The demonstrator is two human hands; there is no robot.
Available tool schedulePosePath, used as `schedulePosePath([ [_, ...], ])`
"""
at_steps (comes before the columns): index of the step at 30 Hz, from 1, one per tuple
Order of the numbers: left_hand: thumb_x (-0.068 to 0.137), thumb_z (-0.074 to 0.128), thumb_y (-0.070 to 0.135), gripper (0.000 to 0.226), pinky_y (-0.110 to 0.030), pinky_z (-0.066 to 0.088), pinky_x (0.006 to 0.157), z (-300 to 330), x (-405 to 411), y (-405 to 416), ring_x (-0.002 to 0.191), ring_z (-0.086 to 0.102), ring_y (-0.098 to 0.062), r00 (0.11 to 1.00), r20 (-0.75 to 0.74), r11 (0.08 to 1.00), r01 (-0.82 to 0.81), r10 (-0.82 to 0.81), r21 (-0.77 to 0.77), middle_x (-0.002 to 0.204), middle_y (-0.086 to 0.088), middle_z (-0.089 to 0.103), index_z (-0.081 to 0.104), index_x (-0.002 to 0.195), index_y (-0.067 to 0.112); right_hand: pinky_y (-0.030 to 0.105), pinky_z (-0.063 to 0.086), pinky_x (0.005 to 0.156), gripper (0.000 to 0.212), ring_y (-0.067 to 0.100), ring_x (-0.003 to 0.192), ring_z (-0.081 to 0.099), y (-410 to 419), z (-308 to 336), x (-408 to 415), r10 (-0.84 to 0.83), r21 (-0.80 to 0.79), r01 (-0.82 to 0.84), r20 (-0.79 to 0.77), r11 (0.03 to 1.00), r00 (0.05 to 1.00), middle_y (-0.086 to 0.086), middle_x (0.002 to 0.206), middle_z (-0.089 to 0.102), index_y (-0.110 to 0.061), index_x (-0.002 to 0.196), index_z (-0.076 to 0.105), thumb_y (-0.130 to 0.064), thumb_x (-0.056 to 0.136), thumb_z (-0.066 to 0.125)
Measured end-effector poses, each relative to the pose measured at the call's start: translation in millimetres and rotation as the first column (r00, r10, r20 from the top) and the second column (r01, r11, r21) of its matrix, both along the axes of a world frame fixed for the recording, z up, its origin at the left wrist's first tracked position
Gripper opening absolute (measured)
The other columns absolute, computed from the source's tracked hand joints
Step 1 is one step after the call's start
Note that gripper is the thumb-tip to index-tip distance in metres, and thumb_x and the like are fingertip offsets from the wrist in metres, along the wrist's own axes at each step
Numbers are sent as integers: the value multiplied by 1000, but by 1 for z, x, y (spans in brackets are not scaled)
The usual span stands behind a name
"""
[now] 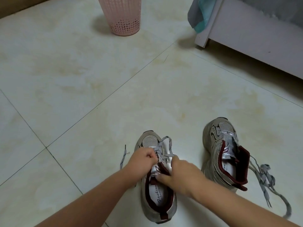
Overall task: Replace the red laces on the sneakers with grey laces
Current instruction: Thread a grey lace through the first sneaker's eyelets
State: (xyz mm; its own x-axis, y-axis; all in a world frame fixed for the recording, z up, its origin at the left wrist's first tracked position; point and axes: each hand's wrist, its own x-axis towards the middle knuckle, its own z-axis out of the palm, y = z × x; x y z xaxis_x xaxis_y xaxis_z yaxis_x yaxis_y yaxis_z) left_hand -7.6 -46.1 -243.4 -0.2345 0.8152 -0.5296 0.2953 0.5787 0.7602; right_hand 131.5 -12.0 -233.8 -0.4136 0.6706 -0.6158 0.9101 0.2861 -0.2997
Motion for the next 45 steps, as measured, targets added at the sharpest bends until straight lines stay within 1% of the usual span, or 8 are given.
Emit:
schedulePosePath([
  [7,85,47,-3,28,-25,35,68,49,-27,14,68,46,-13,962,268,995,-79,59,64,68,-1,54,51,63,13,29,35,70,26,31,104,57,-14,-12,-3,20,70,-21,22,997,1000,11,113,58,-8,108,49,-27,94,39],
  [12,89,34,4,28,-24,57,67,77,-43,17,71,68,-24,601,766,927,-375,227,19,72,-10,70,44,63,9,29,35,70,30,31,102,58,-13,-11,-3,31,76,-32,12,997,999,12,111,59,-7,106,51,-32,94,40],
  [16,88,54,18,6,-20,38,52,47,-22,11,54,44,-12,994,-108,985,47,-29,169,57,6,47,49,86,14,29,36,69,30,31,101,58,-12,-12,-4,22,68,-23,13,997,1000,12,110,60,-7,105,51,-32,93,40],
  [23,88,52,22,11,-29,28,71,24,-5,12,90,59,-22,401,-768,813,523,-500,-256,81,3,59,62,86,20,28,35,67,21,30,100,59,-14,-14,-6,21,91,-26,51,996,998,10,109,60,-8,104,51,-23,93,41],
  [30,83,63,6,15,-9,37,49,89,-36,23,47,49,4,957,-117,963,270,-266,23,45,13,54,66,69,10,27,36,68,19,28,101,60,-15,-14,-10,17,76,-23,85,997,996,9,110,61,-8,106,52,-12,91,42],
  [39,83,66,16,15,-6,33,46,93,-35,18,44,42,2,990,-20,982,139,-138,131,47,13,49,64,68,16,30,36,72,31,31,106,58,-12,0,-12,20,77,-27,93,997,995,10,115,60,-10,113,46,-33,92,45],
  [42,81,67,20,13,-12,31,48,91,-29,24,50,37,-7,980,-67,962,195,-186,189,54,3,44,65,68,18,31,38,70,61,25,95,61,-3,19,-16,-81,96,101,-198,990,977,4,99,63,-20,130,31,-50,84,56],
  [45,81,67,18,7,-17,37,59,82,-22,23,59,44,-8,986,10,957,158,-165,243,65,-1,52,68,74,18,23,34,57,19,3,52,45,13,39,-27,-296,-163,249,-604,955,740,-12,56,49,-33,101,58,-26,84,61],
])
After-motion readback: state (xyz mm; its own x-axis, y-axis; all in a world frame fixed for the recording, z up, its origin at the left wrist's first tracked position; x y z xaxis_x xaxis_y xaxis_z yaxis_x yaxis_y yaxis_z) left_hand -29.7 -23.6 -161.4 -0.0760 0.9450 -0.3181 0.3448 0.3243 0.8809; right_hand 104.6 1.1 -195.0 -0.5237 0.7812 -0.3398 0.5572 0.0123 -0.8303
